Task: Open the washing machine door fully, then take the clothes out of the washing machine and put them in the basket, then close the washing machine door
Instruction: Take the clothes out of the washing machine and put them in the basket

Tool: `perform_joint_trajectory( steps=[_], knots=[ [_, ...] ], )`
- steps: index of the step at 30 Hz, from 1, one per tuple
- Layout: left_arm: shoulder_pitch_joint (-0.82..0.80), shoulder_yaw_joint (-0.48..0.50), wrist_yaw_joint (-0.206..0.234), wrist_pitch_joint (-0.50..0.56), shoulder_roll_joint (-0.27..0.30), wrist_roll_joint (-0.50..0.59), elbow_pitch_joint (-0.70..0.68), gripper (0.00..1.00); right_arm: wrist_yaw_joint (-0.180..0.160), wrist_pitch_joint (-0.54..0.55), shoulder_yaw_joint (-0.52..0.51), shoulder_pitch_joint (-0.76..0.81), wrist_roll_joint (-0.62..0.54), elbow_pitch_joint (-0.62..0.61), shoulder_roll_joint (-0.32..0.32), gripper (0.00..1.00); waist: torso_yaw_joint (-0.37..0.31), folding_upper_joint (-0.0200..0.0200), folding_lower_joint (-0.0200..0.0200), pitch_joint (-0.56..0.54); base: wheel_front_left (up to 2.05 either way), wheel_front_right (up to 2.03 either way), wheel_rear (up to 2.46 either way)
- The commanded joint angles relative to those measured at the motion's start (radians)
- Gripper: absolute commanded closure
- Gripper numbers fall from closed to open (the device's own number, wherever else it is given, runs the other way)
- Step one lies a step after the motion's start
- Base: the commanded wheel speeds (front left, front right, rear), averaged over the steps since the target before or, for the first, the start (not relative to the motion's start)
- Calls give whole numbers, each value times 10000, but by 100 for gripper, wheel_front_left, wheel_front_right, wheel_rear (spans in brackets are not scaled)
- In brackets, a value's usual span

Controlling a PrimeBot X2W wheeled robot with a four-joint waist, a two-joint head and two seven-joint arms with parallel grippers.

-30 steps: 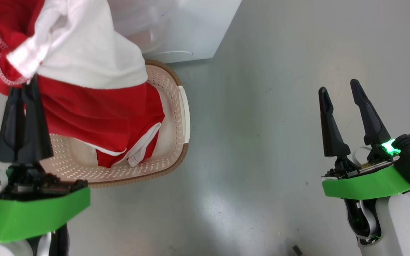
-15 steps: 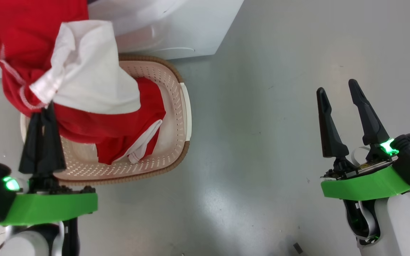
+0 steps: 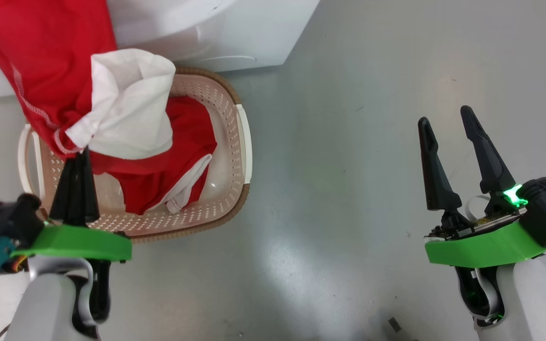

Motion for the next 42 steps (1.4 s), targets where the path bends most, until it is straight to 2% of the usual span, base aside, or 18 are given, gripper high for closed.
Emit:
perform_joint_trajectory(
  steps=[1,11,21,31,41,42],
  knots=[
    [-211,297,-142,-127,162,-105,316,100,62,-63,261,5,-99,-228,-62,0,-35,-1,0,57,0,0,0],
    [-1809,384,-880,-349,-66,-78,3775,100,62,-63,315,-132,-25,-222,-62,0,-186,-1,0,294,0,0,0],
    [-2691,784,-1379,-358,-216,390,5894,100,62,-63,338,-264,15,-262,-62,0,-300,-1,0,602,0,0,0],
    [-3163,988,-1706,-359,-388,712,7280,100,62,-63,407,-409,41,-262,-62,0,-379,-1,0,811,0,0,0],
    [-3457,1266,-1808,-359,-426,977,7842,100,62,-63,428,-473,92,-198,-62,0,-443,-1,0,845,0,0,0],
    [-3493,1299,-1805,-359,-434,988,7894,62,62,-63,430,-478,96,-189,-62,0,-445,-1,0,841,0,0,0]
  ],
)
